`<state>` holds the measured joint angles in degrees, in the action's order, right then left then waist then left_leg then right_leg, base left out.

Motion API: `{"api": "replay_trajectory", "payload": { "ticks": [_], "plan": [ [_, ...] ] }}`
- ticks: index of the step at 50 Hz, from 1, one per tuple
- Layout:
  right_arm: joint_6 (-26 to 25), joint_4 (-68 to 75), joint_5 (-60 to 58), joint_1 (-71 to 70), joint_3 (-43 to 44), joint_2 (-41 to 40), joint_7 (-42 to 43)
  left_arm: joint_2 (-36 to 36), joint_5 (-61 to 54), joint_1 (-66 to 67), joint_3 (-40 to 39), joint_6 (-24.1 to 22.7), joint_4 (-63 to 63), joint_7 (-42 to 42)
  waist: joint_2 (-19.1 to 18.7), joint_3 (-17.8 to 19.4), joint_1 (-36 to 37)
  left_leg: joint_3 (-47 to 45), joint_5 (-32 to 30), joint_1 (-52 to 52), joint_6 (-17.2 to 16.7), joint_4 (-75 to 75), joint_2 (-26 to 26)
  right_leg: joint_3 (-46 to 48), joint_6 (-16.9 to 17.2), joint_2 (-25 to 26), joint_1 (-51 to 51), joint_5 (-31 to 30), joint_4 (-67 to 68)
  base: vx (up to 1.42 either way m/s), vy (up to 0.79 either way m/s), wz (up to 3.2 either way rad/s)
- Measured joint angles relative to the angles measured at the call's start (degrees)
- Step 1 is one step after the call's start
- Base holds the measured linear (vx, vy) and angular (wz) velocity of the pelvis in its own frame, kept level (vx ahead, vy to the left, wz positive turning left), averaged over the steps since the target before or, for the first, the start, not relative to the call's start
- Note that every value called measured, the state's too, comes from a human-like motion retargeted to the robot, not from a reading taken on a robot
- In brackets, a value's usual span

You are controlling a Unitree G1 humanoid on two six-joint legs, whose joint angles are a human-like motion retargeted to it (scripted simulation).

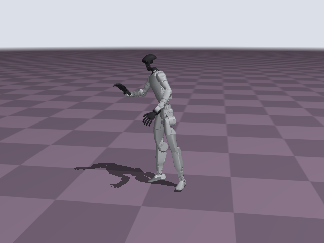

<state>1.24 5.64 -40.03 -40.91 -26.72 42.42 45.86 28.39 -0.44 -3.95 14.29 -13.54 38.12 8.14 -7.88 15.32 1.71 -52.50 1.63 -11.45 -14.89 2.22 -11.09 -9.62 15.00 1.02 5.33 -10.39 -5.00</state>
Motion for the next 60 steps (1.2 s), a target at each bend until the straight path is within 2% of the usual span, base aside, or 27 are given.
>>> {"api": "replay_trajectory", "payload": {
  "ticks": [3, 7, 12, 18, 21, 24, 27, 30, 34, 38, 41, 43, 46, 51, 55, 57, 60],
  "plan": [
    [0.6, 2.3, -3.4, -2.1, -6.4, -0.5, -2.1, -0.5, -4.9, -2.2, 0.8, -2.0, -5.6, -1.0, -0.9, 0.1, -0.6, 0.2, -0.2, 0.5, 0.0, 0.1, 0.4, 0.1, 0.0, -0.2, 0.3, -0.2, 0.0, -0.04, 0.01, 0.04],
    [-0.5, 5.0, -0.3, 0.1, -4.3, 3.7, -0.2, -0.3, -9.3, -2.5, 0.0, -2.7, -9.1, -3.0, -1.5, 0.4, -2.6, 0.3, -0.4, 0.5, 0.0, 0.6, 0.7, 0.3, 0.0, -0.4, 0.3, -0.1, 0.0, 0.00, 0.00, 0.00],
    [-1.1, 10.6, 13.6, 7.2, 9.3, 15.1, 3.3, 1.3, -7.9, 0.9, -1.9, -0.8, -6.8, -3.7, -0.7, 0.3, -5.5, 0.7, -0.2, 0.1, 0.0, 0.8, 0.7, 0.9, 0.0, -0.6, -0.2, 0.5, 0.0, 0.04, 0.02, 0.04],
    [-3.4, 24.4, 28.7, 13.9, 33.5, 26.2, 14.6, 4.1, -0.5, 8.5, -5.1, 1.0, 0.2, -3.4, 1.4, -1.4, -9.3, 2.6, -0.2, 0.5, 0.0, 0.7, 0.1, 3.3, 0.0, -0.9, -0.9, 1.6, 0.2, 0.08, 0.02, 0.29],
    [-4.5, 30.8, 32.1, 15.1, 43.6, 30.6, 16.5, 4.4, 0.0, 12.2, -7.1, 1.7, 4.1, -3.4, 2.4, -2.5, -10.7, 4.1, -0.2, 1.1, 0.0, 0.7, -0.2, 5.1, 0.0, -1.0, -0.8, 2.3, 0.8, 0.05, 0.00, 0.50],
    [-4.8, 32.8, 32.5, 16.1, 48.1, 33.1, 16.0, 4.2, -1.0, 14.6, -8.3, 2.6, 7.4, -2.9, 3.2, -3.3, -11.0, 5.7, -0.3, 1.7, 0.0, 0.7, -0.7, 6.9, 0.0, -0.9, -0.7, 3.1, 1.7, 0.04, -0.02, 0.48],
    [-4.3, 30.2, 30.7, 17.6, 47.6, 32.5, 14.3, 3.9, -1.9, 14.7, -7.6, 3.4, 10.1, -2.7, 4.1, -3.7, -9.6, 7.2, 0.0, 2.2, 0.0, 0.0, -1.4, 8.4, 0.0, -0.9, -0.8, 3.9, 2.6, 0.05, -0.05, 0.43],
    [-4.0, 25.2, 27.3, 18.0, 42.9, 28.9, 11.4, 3.8, -1.4, 13.5, -5.7, 4.1, 11.0, -3.6, 5.0, -4.1, -6.6, 8.7, 0.8, 2.7, 0.0, -1.6, -2.3, 9.5, 0.0, -1.1, -1.1, 4.8, 3.5, 0.06, -0.03, 0.38],
    [-4.0, 18.9, 20.6, 17.5, 32.7, 21.3, 6.7, 3.4, -0.7, 11.3, -3.4, 4.1, 8.4, -5.1, 6.1, -4.6, -1.0, 11.4, 2.1, 4.3, 1.3, -4.4, -2.5, 11.1, 0.0, -2.5, -1.5, 5.6, 4.5, 0.02, 0.08, 0.51],
    [-3.4, 13.9, 9.8, 15.6, 17.8, 15.2, 0.0, 2.2, -3.3, 9.6, -2.0, 3.1, 4.2, -5.9, 7.1, -5.5, 5.2, 14.6, 3.5, 6.1, 2.3, -6.4, -1.9, 13.2, 0.0, -4.5, -1.9, 6.6, 5.5, 0.03, 0.17, 0.71],
    [-1.0, 10.0, -0.1, 10.5, 4.1, 14.1, -6.8, 1.3, -5.7, 9.3, -1.5, 2.0, 1.6, -6.0, 8.1, -6.4, 9.4, 17.2, 4.1, 7.2, 2.4, -6.7, -1.2, 15.2, 0.0, -5.9, -2.4, 7.3, 6.2, 0.04, 0.20, 0.83],
    [1.5, 6.5, -4.7, 5.5, -4.1, 14.8, -10.7, 1.1, -6.8, 9.5, -1.4, 1.5, 0.5, -6.1, 9.0, -7.0, 12.0, 18.9, 4.4, 7.8, 2.3, -6.6, -0.6, 16.5, 0.0, -6.8, -2.7, 7.6, 6.4, 0.06, 0.21, 0.84],
    [4.2, 1.4, -5.4, -4.0, -13.8, 17.6, -15.0, 1.4, -8.0, 10.4, -2.0, 1.6, 0.4, -5.8, 10.6, -8.0, 14.6, 21.5, 4.5, 8.5, 2.1, -5.9, 0.6, 18.7, 0.0, -8.3, -3.1, 8.2, 7.1, 0.07, 0.24, 0.84],
    [4.0, -0.1, -1.8, -23.2, -26.2, 28.4, -17.9, 3.9, -8.6, 13.5, -4.3, 2.4, 3.0, -4.6, 13.4, -9.2, 16.2, 25.6, 4.8, 8.8, 1.9, -4.6, 3.7, 22.3, 0.0, -12.4, -3.5, 8.6, 10.2, 0.09, 0.33, 0.82],
    [1.8, 10.3, -0.9, -43.9, -40.5, 37.3, -16.8, 7.0, -7.7, 16.8, -6.4, 2.2, 7.2, -3.0, 15.1, -9.4, 14.8, 29.5, 5.3, 7.9, 2.4, -4.4, 7.0, 24.8, 0.0, -17.2, -3.3, 8.5, 17.2, 0.11, 0.37, 0.92],
    [-0.4, 19.8, 1.4, -53.6, -46.3, 38.7, -14.7, 8.3, -7.2, 18.3, -7.6, 2.2, 9.9, -1.7, 15.2, -9.8, 13.8, 31.3, 5.2, 7.9, 2.2, -4.6, 6.8, 24.8, -1.1, -17.4, -2.0, 8.1, 21.2, 0.08, 0.21, 0.84],
    [-3.9, 35.4, 7.8, -64.8, -49.3, 38.9, -11.4, 9.7, -7.1, 19.6, -8.7, 2.5, 14.1, 0.5, 15.0, -10.2, 11.9, 34.5, 5.1, 8.1, 1.9, -5.0, 6.6, 23.0, -1.7, -16.4, -0.2, 7.7, 25.2, 0.08, 0.13, 0.94]
  ]
}}
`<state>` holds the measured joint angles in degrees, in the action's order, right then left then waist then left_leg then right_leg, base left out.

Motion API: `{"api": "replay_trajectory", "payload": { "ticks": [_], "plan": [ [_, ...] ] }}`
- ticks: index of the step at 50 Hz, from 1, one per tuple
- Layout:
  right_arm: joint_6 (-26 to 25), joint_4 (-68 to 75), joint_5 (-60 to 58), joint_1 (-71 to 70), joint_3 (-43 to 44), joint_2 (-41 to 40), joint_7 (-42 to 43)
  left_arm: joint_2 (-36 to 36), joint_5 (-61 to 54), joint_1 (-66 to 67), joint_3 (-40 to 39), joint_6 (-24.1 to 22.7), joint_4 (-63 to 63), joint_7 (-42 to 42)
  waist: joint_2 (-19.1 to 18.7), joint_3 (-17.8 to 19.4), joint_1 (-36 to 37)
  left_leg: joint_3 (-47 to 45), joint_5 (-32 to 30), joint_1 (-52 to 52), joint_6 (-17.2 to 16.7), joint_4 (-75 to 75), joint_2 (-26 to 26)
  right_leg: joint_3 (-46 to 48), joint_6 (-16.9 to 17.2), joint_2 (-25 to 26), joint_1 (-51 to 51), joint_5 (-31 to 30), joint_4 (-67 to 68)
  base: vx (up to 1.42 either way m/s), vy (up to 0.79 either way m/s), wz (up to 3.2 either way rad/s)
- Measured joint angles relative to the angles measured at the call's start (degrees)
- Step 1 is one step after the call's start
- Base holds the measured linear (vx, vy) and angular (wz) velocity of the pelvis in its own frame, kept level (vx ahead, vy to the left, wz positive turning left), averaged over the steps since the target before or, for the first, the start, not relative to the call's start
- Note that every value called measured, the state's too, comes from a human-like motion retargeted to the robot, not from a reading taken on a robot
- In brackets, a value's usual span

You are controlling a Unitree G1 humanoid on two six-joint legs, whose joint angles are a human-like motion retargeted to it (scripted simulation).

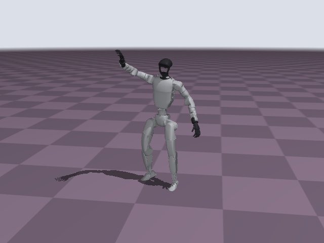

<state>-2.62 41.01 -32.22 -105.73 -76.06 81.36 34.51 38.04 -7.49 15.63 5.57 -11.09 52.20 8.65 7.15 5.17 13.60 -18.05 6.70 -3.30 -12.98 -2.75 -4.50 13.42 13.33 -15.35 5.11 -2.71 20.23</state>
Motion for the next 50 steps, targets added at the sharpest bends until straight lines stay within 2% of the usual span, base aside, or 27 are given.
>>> {"api": "replay_trajectory", "payload": {
  "ticks": [5, 10, 15, 19, 23, 26, 31, 37, 41, 45, 48, 50],
  "plan": [
    [-3.5, 15.8, 8.3, -15.2, 1.6, -1.1, 6.1, 0.5, -1.2, 0.1, -2.1, 0.2, 4.7, 2.4, -0.4, 0.2, -3.8, 6.0, -0.5, 0.1, -0.6, 0.9, 0.4, -4.9, 1.5, 3.9, 0.7, 0.2, -3.9, 0.09, 0.04, 1.10],
    [-2.8, 7.1, 7.8, -15.7, -1.0, 0.9, 9.4, -0.5, -3.0, -0.9, -3.9, -0.3, 4.3, 3.2, -0.3, 1.2, -6.1, 9.8, -1.2, -1.2, -2.0, 3.6, 0.5, -7.2, 1.7, 7.7, 0.4, -0.5, -14.6, 0.07, -0.10, 0.74],
    [0.0, -10.7, 5.0, 2.6, 5.7, -0.3, 0.5, -3.4, -2.6, -3.9, -3.7, 0.6, 1.8, 0.6, -0.4, 3.4, -5.5, 10.5, -0.8, -2.8, -2.0, 4.6, 0.9, -9.6, 1.7, 10.0, 0.9, -2.9, -19.6, 0.06, -0.13, 0.15],
    [3.8, -22.7, -1.7, 21.4, 12.1, -6.2, -8.8, -4.9, 0.3, -6.6, -2.7, 0.9, -1.5, -1.6, -0.4, 5.2, -3.1, 9.8, 0.2, -3.1, -2.0, 3.6, 0.4, -10.0, 1.7, 10.9, 1.0, -4.1, -20.0, 0.06, -0.15, -0.15],
    [10.4, -30.5, -4.9, 29.6, 9.3, -11.6, -18.8, -5.4, 1.9, -9.2, 0.1, -0.1, -6.6, -4.1, -0.7, 6.0, -0.3, 9.4, 0.4, -2.1, -2.0, 3.0, -0.7, -8.7, 1.7, 12.2, 1.5, -4.7, -20.1, 0.06, -0.21, -0.05],
    [12.6, -34.5, -2.3, 30.0, 7.6, -12.6, -22.1, -5.8, 0.9, -10.2, 1.7, -0.6, -10.1, -6.8, -1.0, 5.7, 0.5, 9.9, 0.0, -1.4, -2.0, 3.2, -1.7, -7.3, 1.7, 13.6, 1.8, -4.9, -20.4, 0.08, -0.24, 0.18],
    [9.8, -35.2, 0.0, 24.9, 9.6, -7.5, -17.8, -5.1, -0.8, -9.4, 2.2, 0.0, -12.0, -9.8, -1.0, 3.1, -0.4, 11.6, 0.2, -1.6, -1.9, 3.3, -3.9, -5.4, 1.7, 15.3, 0.7, -3.6, -20.4, 0.17, -0.20, 0.30],
    [5.2, -21.1, 9.6, 16.9, 14.8, -1.1, -9.7, -2.8, -2.1, -8.4, -0.3, 1.1, -9.9, -9.6, 0.1, -0.9, -1.6, 13.6, 1.7, -1.9, -1.8, 0.9, -5.9, -3.5, 1.7, 16.0, -1.3, -0.7, -19.0, 0.20, -0.13, 0.34],
    [3.0, -9.1, 21.0, 13.5, 21.5, 1.3, -0.9, -0.5, -9.9, -9.7, -6.2, -0.2, -13.4, -4.6, 0.6, -2.8, -2.0, 14.2, 1.5, -1.8, -1.8, 0.5, -6.3, -1.6, 1.7, 15.9, -2.1, 0.6, -18.2, 0.15, -0.09, 0.48],
    [1.2, -4.2, 26.7, 11.8, 27.6, 4.3, 7.5, 3.4, -15.1, -13.1, -12.2, -2.0, -18.5, 1.7, -0.1, -4.5, -2.2, 13.6, 0.9, -1.9, -1.9, 0.6, -6.3, 0.2, 1.7, 15.2, -3.0, 1.5, -17.8, 0.12, -0.03, 0.53],
    [2.1, -7.2, 30.0, 15.0, 29.9, 7.6, 8.9, 8.4, -14.6, -17.0, -15.3, -1.3, -21.8, 4.6, -0.9, -4.6, -3.4, 13.3, 0.6, -1.8, -1.7, 0.0, -5.7, 1.8, 1.7, 14.0, -3.9, 2.5, -17.0, 0.09, 0.01, 0.62],
    [4.1, -11.8, 32.5, 19.8, 30.6, 10.3, 5.6, 12.3, -13.6, -19.3, -16.5, -0.8, -24.1, 5.5, -1.5, -4.4, -4.3, 12.6, 0.6, -1.5, -1.5, -0.9, -5.2, 2.7, 1.7, 13.1, -4.5, 3.1, -16.6, 0.07, 0.02, 0.52]
  ]
}}
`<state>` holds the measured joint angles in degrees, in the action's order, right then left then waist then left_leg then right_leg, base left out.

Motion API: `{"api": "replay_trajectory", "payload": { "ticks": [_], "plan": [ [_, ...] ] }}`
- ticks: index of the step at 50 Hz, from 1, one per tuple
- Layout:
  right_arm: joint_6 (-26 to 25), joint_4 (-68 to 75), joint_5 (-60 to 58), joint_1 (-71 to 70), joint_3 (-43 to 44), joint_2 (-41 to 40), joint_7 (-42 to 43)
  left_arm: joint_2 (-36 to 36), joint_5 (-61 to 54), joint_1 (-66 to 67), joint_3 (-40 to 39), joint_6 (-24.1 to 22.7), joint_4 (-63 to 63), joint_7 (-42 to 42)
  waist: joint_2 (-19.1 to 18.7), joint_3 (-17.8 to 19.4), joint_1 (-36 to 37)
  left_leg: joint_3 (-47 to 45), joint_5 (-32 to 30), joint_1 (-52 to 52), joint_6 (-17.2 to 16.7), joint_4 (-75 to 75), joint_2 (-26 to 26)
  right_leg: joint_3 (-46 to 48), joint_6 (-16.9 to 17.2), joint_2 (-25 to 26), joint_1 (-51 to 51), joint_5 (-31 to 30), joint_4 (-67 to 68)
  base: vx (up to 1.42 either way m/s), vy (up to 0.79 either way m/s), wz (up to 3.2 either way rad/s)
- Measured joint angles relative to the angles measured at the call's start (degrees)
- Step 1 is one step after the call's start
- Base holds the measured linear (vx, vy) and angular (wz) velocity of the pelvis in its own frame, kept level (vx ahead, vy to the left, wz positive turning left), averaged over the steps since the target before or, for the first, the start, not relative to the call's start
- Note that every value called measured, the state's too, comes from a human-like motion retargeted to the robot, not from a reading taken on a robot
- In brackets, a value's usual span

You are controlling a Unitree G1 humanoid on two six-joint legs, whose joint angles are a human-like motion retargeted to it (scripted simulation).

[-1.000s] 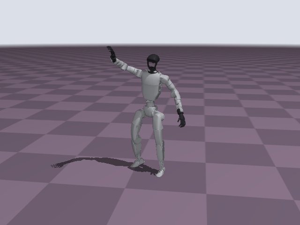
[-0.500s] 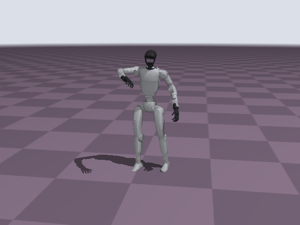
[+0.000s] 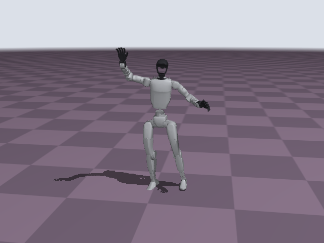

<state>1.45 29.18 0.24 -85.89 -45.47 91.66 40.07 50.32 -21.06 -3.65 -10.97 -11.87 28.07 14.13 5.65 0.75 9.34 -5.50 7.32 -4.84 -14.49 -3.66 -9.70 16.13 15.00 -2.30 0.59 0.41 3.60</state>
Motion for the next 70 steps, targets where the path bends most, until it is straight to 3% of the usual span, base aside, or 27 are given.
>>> {"api": "replay_trajectory", "payload": {
  "ticks": [7, 13, 15, 18, 19, 23, 28, 35, 52, 70],
  "plan": [
    [7.5, -20.2, -3.7, 17.8, -1.3, 9.6, -18.8, 15.0, 1.3, -0.1, -2.0, -4.4, -13.1, -0.7, -2.7, 0.2, -2.2, -6.8, -0.8, 2.2, 0.2, -0.2, 0.3, 1.3, 0.0, -1.3, -0.5, 0.6, 0.1, 0.02, 0.00, 0.14],
    [8.1, -30.6, -6.1, 27.7, 2.2, 9.6, -17.7, 21.1, 0.4, 8.0, -6.7, -8.3, -26.8, -2.7, -7.0, -0.1, -3.8, -10.2, -3.3, 1.5, 0.3, 3.6, 0.7, 0.5, 0.0, -1.3, -1.0, 0.3, -0.4, 0.03, 0.10, -0.15],
    [7.4, -33.0, -8.7, 42.6, 16.5, 5.2, -17.1, 22.4, 0.9, 14.1, -12.2, -8.6, -31.8, -3.5, -6.7, 0.2, -5.4, -10.5, -3.4, 0.7, 0.2, 4.1, 0.9, 0.2, 0.0, -1.6, -1.4, 0.3, -0.3, 0.03, 0.13, -0.18],
    [7.3, -39.8, -12.6, 77.7, 50.5, -3.4, -19.4, 26.6, 2.9, 16.2, -14.5, -8.8, -37.5, -5.4, -3.7, 0.5, -4.7, -11.2, -3.0, 0.1, -0.2, 4.2, 1.2, -0.6, 0.0, -1.9, -1.3, 0.3, -0.2, 0.03, 0.12, -0.22],
    [7.4, -41.6, -13.1, 83.3, 55.6, -4.8, -20.5, 27.0, 3.9, 15.9, -14.2, -8.8, -38.9, -6.2, -3.4, 0.5, -4.4, -11.5, -2.9, 0.0, -0.3, 4.2, 1.4, -0.8, 0.0, -1.9, -1.2, 0.2, -0.1, 0.01, 0.11, -0.23],
    [9.8, -46.7, -11.9, 93.0, 62.6, -7.5, -27.8, 27.0, 8.9, 15.5, -12.7, -9.8, -43.7, -8.6, -3.1, 0.4, -4.3, -12.2, -2.4, -0.9, -0.4, 4.4, 2.5, -1.7, 0.0, -3.3, -1.6, 0.5, -0.3, 0.03, 0.16, -0.11],
    [9.8, -50.8, -8.6, 99.2, 68.2, -8.8, -33.5, 26.5, 10.8, 15.6, -12.4, -10.0, -47.9, -9.4, -2.9, 0.3, -4.1, -13.2, -2.0, -1.5, -0.2, 4.7, 3.2, -2.6, 0.0, -3.9, -1.8, 0.5, -0.5, 0.03, 0.10, -0.14],
    [9.6, -53.3, -5.9, 103.4, 75.8, -9.2, -34.1, 26.9, 10.0, 14.2, -13.9, -9.8, -50.6, -9.8, -2.8, -0.1, -3.6, -14.4, -1.7, -2.1, -0.1, 5.1, 3.5, -3.6, 0.0, -4.1, -1.7, 0.3, -0.6, 0.01, 0.02, -0.04],
    [10.1, -52.2, -0.2, 118.7, 94.8, -3.2, -37.9, 38.8, 4.4, 15.9, -15.9, -10.1, -48.8, -13.5, -2.8, -1.0, -3.2, -14.1, -1.6, -2.2, -0.4, 5.1, 4.0, -3.0, 0.0, -4.6, -2.0, 0.2, -0.6, 0.00, 0.00, 0.00],
    [9.6, -54.7, 0.1, 126.3, 103.5, -5.3, -40.1, 39.1, 3.5, 15.9, -18.7, -9.6, -50.1, -14.3, -3.6, -0.9, -1.9, -13.8, -1.4, -1.7, -0.2, 5.0, 4.3, -2.8, 0.0, -5.1, -1.9, 0.3, -0.6, 0.00, 0.00, 0.00]
  ]
}}
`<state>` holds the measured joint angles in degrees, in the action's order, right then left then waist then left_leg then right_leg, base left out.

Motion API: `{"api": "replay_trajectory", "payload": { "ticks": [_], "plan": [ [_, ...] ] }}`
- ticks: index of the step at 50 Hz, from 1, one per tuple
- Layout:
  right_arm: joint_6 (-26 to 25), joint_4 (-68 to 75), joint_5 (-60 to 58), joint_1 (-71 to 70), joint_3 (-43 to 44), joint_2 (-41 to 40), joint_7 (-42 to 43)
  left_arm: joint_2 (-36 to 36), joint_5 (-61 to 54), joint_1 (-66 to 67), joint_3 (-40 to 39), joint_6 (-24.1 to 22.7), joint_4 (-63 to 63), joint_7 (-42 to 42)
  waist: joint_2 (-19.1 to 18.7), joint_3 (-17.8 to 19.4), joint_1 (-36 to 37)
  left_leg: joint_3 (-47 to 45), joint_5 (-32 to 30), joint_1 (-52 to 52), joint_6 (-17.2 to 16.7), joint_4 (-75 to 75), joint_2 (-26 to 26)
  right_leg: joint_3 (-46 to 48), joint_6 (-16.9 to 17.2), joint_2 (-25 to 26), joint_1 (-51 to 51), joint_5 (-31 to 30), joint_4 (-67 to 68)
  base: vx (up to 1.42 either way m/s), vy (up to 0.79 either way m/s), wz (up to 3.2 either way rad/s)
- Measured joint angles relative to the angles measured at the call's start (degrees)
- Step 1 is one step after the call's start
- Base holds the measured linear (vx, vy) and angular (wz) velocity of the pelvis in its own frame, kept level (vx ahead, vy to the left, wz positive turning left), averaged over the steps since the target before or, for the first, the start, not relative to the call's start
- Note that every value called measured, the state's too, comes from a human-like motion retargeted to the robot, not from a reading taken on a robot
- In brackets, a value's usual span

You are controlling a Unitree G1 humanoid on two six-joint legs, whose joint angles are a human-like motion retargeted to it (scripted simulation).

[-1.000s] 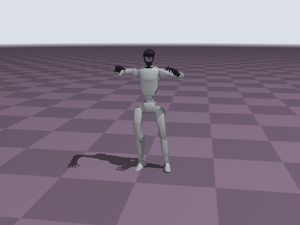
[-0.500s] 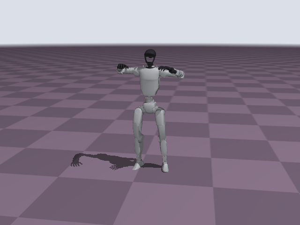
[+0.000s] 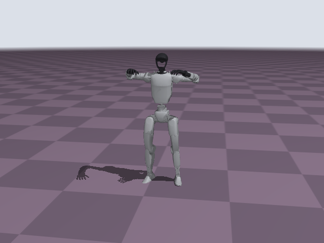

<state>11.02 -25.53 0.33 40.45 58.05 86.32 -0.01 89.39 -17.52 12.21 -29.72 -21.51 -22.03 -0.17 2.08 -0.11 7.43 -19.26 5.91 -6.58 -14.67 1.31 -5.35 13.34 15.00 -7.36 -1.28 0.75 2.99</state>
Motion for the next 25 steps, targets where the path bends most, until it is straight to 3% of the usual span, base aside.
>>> {"api": "replay_trajectory", "payload": {
  "ticks": [25],
  "plan": [
    [0.0, 1.5, -0.3, 2.9, 2.9, -1.3, 0.2, -0.4, -1.9, 1.5, -1.1, 0.3, 0.3, -1.8, -0.1, 0.2, 0.3, 0.6, -0.1, 0.4, -0.1, 0.1, 0.0, 0.7, 0.0, -0.1, 0.0, 0.1, 0.0, 0.00, 0.00, 0.00]
  ]
}}
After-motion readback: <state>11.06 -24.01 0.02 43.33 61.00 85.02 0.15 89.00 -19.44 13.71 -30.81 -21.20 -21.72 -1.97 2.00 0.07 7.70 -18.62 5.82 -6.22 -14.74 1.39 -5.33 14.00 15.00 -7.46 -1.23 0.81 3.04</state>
